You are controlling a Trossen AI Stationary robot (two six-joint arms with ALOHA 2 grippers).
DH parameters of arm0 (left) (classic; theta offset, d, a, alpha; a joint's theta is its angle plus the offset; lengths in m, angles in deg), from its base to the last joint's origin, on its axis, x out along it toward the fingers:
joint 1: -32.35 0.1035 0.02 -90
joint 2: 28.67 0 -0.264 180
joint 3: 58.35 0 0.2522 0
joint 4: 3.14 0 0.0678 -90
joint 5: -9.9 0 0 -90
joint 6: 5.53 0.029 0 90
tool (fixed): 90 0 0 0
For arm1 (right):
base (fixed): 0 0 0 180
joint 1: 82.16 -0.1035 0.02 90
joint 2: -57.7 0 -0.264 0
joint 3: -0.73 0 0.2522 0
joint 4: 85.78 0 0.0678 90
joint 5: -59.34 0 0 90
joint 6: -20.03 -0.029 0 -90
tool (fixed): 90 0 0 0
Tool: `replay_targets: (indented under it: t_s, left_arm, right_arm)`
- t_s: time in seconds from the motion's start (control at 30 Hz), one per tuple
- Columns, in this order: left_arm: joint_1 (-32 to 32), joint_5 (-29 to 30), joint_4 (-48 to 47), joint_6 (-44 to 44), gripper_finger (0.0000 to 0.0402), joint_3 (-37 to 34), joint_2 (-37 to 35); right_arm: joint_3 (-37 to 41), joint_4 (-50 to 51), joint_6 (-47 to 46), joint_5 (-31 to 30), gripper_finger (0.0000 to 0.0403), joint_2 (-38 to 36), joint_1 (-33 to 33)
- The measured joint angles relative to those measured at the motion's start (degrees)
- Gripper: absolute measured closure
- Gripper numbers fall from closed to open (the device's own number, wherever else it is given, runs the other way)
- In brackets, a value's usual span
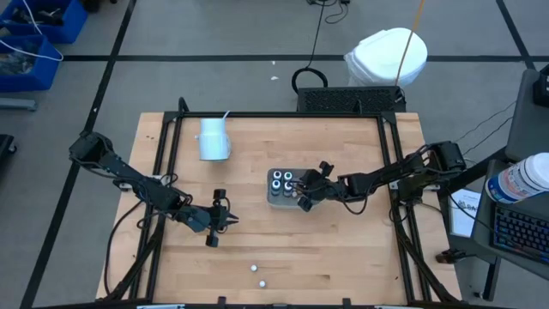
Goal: Pick & Place food coloring
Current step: Put the small orange food coloring bottle into the white container, then put the small purple food coloring bottle into the white container
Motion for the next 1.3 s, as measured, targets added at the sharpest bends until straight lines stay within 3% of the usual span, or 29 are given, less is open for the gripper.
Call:
replay_targets:
  t_s: [0.27, 0.7, 0.87, 1.07, 1.2, 1.3]
  left_arm:
    - [0.0, 0.02, 0.0, -0.2, 0.036, 0.0, -0.01]
    - [0.0, 2.92, 0.45, -0.25, 0.036, 0.0, 0.0]
    - [0.04, 4.83, 4.37, 1.36, 0.036, 0.0, -0.02]
    - [0.04, 5.64, 7.12, 5.5, 0.036, 0.0, -0.02]
    - [0.74, 5.7, 8.08, 12.69, 0.036, 0.0, -0.02]
    - [1.73, 5.49, 8.29, 11.95, 0.036, 0.0, -0.02]
  right_arm:
    - [0.31, 1.37, 3.67, 1.96, 0.031, -5.12, -0.02]
    - [0.2, 5.25, 13.76, 2.4, 0.0311, -21.5, -0.19]
    - [0.13, 5.53, 21.32, 9.32, 0.0326, -28.57, -1.6]
    - [0.14, 11.0, 26.63, 12.87, 0.0373, -37.08, -3.23]
    - [4.42, 6.69, 29.64, 18.82, 0.0399, -42.99, -3.23]
    - [10.04, 0.58, 29.72, 21.14, 0.0395, -47.58, -3.02]
